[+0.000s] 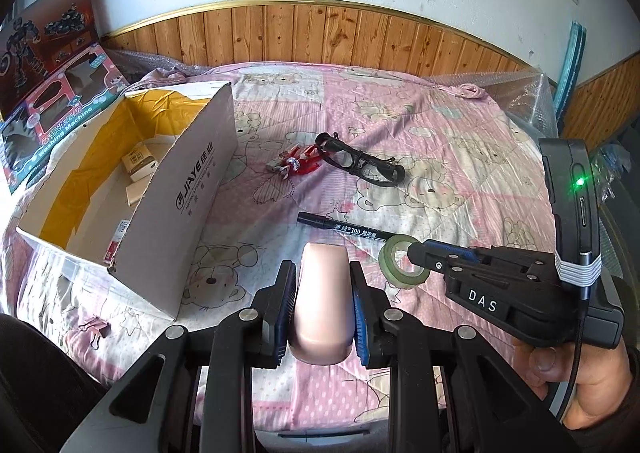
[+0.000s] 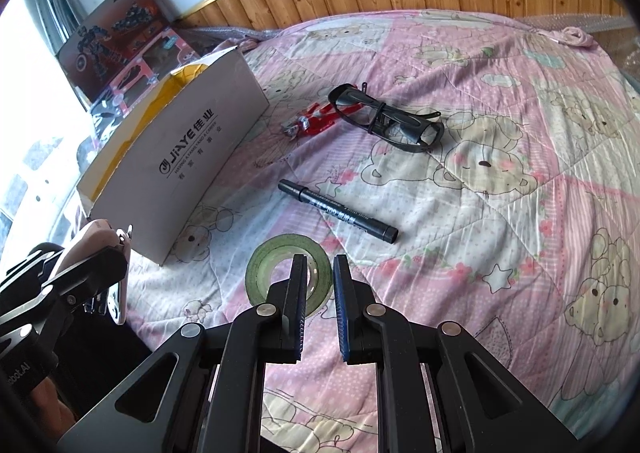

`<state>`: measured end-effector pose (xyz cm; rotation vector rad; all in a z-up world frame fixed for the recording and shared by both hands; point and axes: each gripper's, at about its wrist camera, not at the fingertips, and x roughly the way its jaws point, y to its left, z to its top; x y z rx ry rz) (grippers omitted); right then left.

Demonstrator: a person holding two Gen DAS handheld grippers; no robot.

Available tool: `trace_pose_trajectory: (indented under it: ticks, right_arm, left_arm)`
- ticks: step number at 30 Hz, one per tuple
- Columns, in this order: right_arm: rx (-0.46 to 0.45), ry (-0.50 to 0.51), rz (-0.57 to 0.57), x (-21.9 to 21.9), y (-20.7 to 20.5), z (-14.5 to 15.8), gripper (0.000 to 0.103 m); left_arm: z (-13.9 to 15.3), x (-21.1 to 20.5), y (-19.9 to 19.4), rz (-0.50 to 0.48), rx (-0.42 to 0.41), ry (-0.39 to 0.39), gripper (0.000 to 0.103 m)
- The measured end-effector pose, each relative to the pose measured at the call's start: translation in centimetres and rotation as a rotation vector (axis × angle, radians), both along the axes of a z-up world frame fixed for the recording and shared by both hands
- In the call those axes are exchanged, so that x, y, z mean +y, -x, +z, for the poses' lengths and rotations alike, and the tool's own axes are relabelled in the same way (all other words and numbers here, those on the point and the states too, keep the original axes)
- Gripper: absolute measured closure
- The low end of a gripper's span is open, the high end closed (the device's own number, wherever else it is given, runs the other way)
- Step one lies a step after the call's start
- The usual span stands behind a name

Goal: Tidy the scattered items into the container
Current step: 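Carry the stapler with the left tool while the right tool carries the tape roll over the box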

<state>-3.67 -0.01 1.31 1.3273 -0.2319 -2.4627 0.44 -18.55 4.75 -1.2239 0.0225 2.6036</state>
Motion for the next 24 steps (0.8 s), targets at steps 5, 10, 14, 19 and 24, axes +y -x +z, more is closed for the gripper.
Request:
trace_pose_trajectory:
  ticks: [5, 10, 14, 19, 24]
  right_arm:
    - [0.013, -0.014, 0.013, -0.8, -0.8, 0.3, 0.090]
    - [0.021, -0.024, 0.040, -2.0, -1.6, 0.5, 0.090]
    - [0.025, -0.033, 0.066, -3.2, -2.2, 0.6, 0.090]
    - [0.024, -0.031, 0.095, -4.7, -2.9, 0.9, 0.090]
    - [0.040, -0.024, 0.119, -6.0, -3.7, 1.7, 0.090]
  left_arm:
    - [0.0, -1.1, -0.2, 0.010, -0.002, -0.007, 0.076]
    - [-0.1, -2.2, -0.5, 0.021, -0.007, -0.018, 0.076]
    - [0.0, -3.2, -0.7, 0.030, -0.006, -0.029, 0.076]
    - [0.4, -4.6, -0.8, 0.049, -0.002, -0.044, 0.076]
    - [1.0, -5.9, -0.9, 0.061, 0.006, -0.063, 0.076]
